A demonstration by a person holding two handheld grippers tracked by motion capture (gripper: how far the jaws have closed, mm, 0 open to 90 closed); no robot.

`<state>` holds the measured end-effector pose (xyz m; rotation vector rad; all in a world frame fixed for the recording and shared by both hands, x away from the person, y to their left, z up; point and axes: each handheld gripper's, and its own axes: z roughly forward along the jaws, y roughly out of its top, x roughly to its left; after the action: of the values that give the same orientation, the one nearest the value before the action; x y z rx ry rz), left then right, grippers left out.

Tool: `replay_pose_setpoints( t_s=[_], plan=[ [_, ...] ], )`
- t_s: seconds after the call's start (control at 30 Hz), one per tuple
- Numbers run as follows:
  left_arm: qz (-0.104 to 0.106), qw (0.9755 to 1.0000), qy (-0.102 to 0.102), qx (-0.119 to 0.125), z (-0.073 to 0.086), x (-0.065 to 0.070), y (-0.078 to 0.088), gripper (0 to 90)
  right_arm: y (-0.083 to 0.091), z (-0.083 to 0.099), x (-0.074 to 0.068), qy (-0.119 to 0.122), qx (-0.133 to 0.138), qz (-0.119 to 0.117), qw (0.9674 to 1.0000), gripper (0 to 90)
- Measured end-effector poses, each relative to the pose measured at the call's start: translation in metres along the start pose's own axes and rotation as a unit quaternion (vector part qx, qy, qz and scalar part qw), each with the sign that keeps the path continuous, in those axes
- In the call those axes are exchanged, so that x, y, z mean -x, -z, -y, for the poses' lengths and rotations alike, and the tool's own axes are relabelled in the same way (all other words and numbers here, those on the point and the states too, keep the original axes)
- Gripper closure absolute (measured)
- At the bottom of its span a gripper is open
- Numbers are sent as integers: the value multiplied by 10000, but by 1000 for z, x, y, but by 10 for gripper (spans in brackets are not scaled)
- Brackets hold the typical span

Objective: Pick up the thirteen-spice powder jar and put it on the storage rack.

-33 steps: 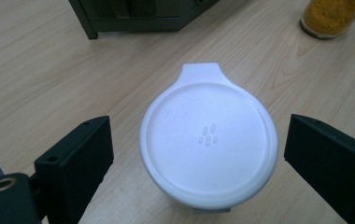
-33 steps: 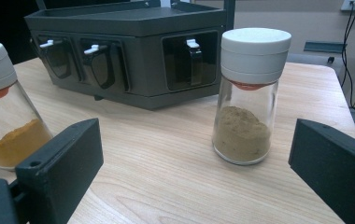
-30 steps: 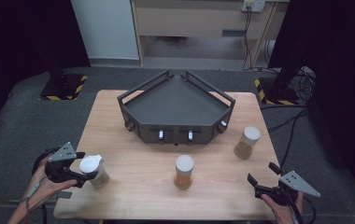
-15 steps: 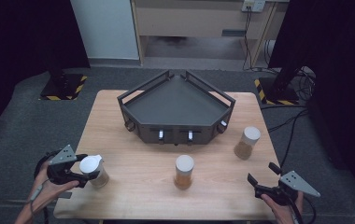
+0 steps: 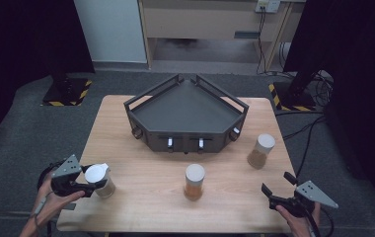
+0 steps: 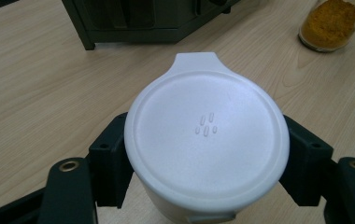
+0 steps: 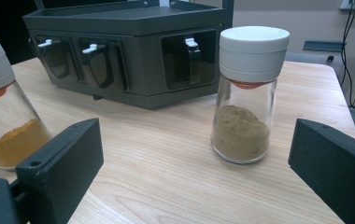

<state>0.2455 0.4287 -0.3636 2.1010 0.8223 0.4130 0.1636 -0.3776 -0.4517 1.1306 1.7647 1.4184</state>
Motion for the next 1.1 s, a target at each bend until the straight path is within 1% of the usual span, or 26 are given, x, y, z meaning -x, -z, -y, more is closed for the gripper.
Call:
replay_pose_setpoints(
  t_s=[0.1,0.33,0.47,0.53,0.67,0.73,0.9,1.0,1.1],
  plan=[
    [-16,10000,-38,-39,-3,2,-1,294,0,0,0,1,2,-2,10000,37],
    [101,9998,-140,-141,-14,0,-7,294,0,0,0,-5,4,-5,10000,37],
    [173,9997,-167,-103,-19,-1,-9,294,0,0,0,-5,1,-7,10000,36],
    [220,9995,-195,-83,-23,-1,-10,294,0,0,0,-9,3,-7,10000,35],
    [337,9992,-190,-23,-32,-2,-11,294,0,0,0,-15,2,-19,10000,35],
    [403,9990,-210,-27,-38,-3,-11,294,0,0,1,-22,0,-26,10000,34],
    [457,9982,-373,-84,-58,-2,-12,294,0,1,1,-55,26,-12,10000,27],
    [501,9980,-390,-42,-69,-2,-12,294,0,1,1,-58,28,-8,10000,25],
    [541,9975,-449,4,-81,-2,-12,294,0,1,1,-66,39,0,10000,20]
  ],
)
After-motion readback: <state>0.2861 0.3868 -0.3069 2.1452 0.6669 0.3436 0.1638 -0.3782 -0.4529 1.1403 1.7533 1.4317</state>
